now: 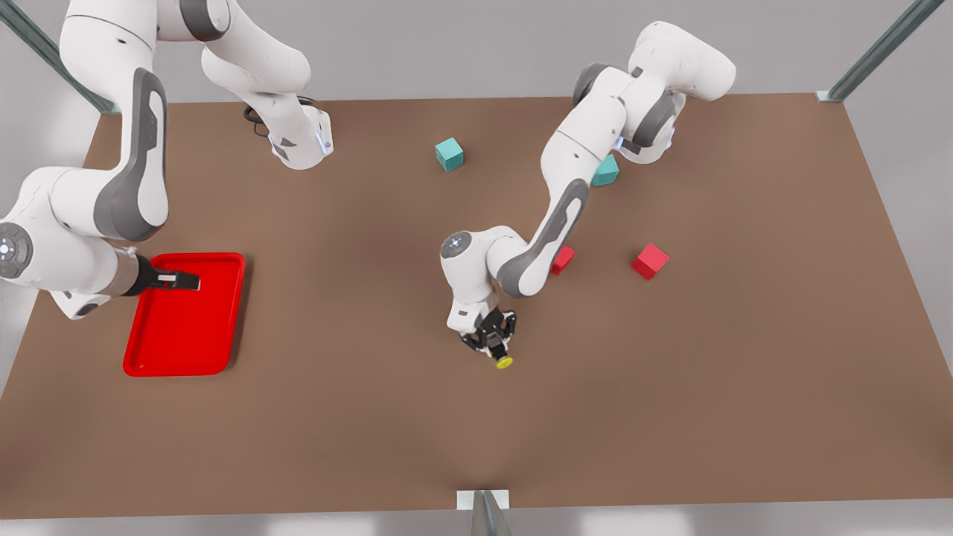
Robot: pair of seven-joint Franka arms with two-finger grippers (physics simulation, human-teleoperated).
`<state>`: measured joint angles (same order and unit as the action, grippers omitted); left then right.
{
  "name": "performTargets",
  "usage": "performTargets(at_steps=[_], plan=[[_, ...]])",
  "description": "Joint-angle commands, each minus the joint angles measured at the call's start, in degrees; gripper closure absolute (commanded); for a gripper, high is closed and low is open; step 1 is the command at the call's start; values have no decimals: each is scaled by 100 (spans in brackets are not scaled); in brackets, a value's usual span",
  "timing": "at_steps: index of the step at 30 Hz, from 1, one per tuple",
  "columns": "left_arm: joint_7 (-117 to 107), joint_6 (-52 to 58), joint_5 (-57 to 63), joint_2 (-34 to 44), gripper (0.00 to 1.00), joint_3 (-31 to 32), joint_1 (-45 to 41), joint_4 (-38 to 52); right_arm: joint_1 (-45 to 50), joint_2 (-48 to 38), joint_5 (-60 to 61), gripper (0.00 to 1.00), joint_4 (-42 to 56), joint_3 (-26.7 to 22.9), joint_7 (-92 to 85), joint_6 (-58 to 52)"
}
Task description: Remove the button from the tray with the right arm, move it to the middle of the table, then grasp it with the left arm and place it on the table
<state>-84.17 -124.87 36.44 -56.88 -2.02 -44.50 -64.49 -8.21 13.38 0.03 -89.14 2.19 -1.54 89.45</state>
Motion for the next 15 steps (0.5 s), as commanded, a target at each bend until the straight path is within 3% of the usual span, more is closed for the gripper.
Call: performTargets(at_steps=[1, 2, 9, 15], plan=[[-2332, -29, 487, -16, 66, -35, -33, -11, 4, 15, -3, 0, 2, 1, -39, -59], [-2516, -82, 487, -95, 66, -351, -235, -11, -14, 24, -3, 0, 2, 1, -30, -59], [-3343, -38, 733, -341, 66, -650, -622, -2, 4, 103, -3, 0, 2, 1, -4, -24], [-3360, 815, 1058, -517, 66, -1265, -1096, -11, 92, 235, -109, 0, 98, 1, 49, 46]])
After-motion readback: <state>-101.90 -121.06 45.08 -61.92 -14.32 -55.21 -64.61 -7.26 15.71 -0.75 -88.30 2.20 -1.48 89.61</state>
